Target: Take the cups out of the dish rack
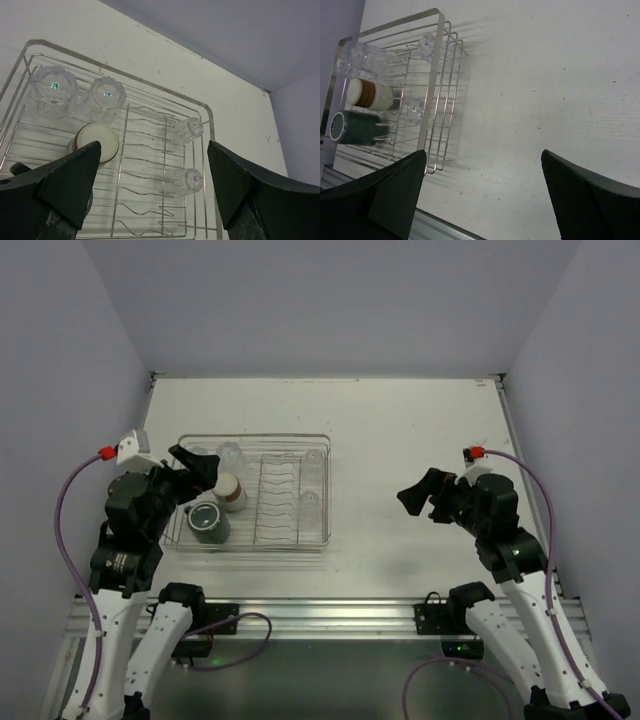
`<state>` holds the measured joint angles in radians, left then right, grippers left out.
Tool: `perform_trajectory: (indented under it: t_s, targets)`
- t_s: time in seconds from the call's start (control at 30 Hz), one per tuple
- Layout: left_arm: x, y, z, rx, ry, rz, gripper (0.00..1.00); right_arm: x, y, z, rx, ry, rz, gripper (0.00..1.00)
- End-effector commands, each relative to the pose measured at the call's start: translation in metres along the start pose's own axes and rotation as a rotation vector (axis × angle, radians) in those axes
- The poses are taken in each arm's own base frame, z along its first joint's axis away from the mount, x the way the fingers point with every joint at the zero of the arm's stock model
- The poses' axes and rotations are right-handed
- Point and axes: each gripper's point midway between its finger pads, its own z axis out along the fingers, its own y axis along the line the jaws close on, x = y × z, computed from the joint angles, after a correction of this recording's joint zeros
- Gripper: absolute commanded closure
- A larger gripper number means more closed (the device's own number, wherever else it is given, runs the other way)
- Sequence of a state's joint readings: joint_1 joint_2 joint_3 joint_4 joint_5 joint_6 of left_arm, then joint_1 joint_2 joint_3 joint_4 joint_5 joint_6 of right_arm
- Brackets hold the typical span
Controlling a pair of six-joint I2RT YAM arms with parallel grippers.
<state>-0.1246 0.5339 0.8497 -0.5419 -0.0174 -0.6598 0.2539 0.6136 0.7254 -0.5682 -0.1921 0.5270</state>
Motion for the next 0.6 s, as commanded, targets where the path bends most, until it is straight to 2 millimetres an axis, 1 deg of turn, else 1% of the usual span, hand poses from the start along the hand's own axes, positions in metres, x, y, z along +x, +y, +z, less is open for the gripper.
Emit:
perform_trajectory:
  t_s: [0.0, 0.03, 0.07, 0.1, 0.13, 0.17, 0.2, 0.23, 0.27, 0.3, 0.33, 0.37, 0.43, 0.53, 0.57]
  targets:
    - [0.003, -0.004, 0.010, 0.000, 0.091, 0.079, 0.10, -0.018, 0.006, -0.009, -0.006, -0.067, -0.011, 0.01]
    - [0.006, -0.002, 0.015, -0.014, 0.121, 0.109, 0.12, -0.020, 0.004, -0.010, 0.011, -0.073, -0.006, 0.01]
    - [0.014, 0.002, 0.020, -0.035, 0.177, 0.122, 0.14, -0.020, 0.004, -0.010, 0.013, -0.070, -0.009, 0.01]
    - [0.029, 0.002, 0.033, -0.034, 0.268, 0.129, 0.18, -0.021, 0.004, -0.009, 0.021, -0.061, -0.008, 0.01]
    - [0.027, -0.004, 0.037, -0.017, 0.286, 0.142, 0.20, -0.021, 0.004, -0.009, 0.025, -0.053, -0.009, 0.01]
    - [0.037, -0.015, 0.040, 0.009, 0.328, 0.160, 0.21, -0.021, 0.003, -0.008, 0.030, -0.047, -0.008, 0.01]
    - [0.041, -0.013, 0.049, -0.039, 0.341, 0.186, 0.22, -0.020, 0.003, -0.006, 0.039, -0.031, -0.002, 0.01]
    - [0.043, -0.042, 0.046, 0.015, 0.346, 0.225, 0.22, -0.020, 0.002, -0.005, 0.049, -0.025, 0.007, 0.01]
    - [0.055, -0.042, 0.052, -0.024, 0.393, 0.259, 0.22, -0.020, 0.001, -0.004, 0.055, -0.016, 0.014, 0.01]
    - [0.058, -0.046, 0.054, -0.046, 0.398, 0.285, 0.22, -0.019, 0.000, -0.002, 0.062, -0.003, 0.020, 0.01]
    - [0.064, -0.062, 0.051, -0.012, 0.425, 0.307, 0.23, -0.018, 0.000, -0.001, 0.064, 0.005, 0.021, 0.01]
    - [0.075, -0.064, 0.057, -0.015, 0.462, 0.323, 0.24, -0.018, 0.000, -0.001, 0.066, 0.005, 0.023, 0.01]
    - [0.093, -0.075, 0.054, 0.019, 0.508, 0.346, 0.27, -0.018, -0.001, -0.003, 0.076, 0.003, 0.025, 0.01]
    - [0.115, -0.080, 0.052, 0.037, 0.557, 0.372, 0.30, -0.019, -0.001, -0.007, 0.070, -0.016, 0.025, 0.01]
    - [0.123, -0.078, 0.052, 0.033, 0.578, 0.385, 0.33, -0.019, -0.001, -0.007, 0.069, -0.020, 0.027, 0.01]
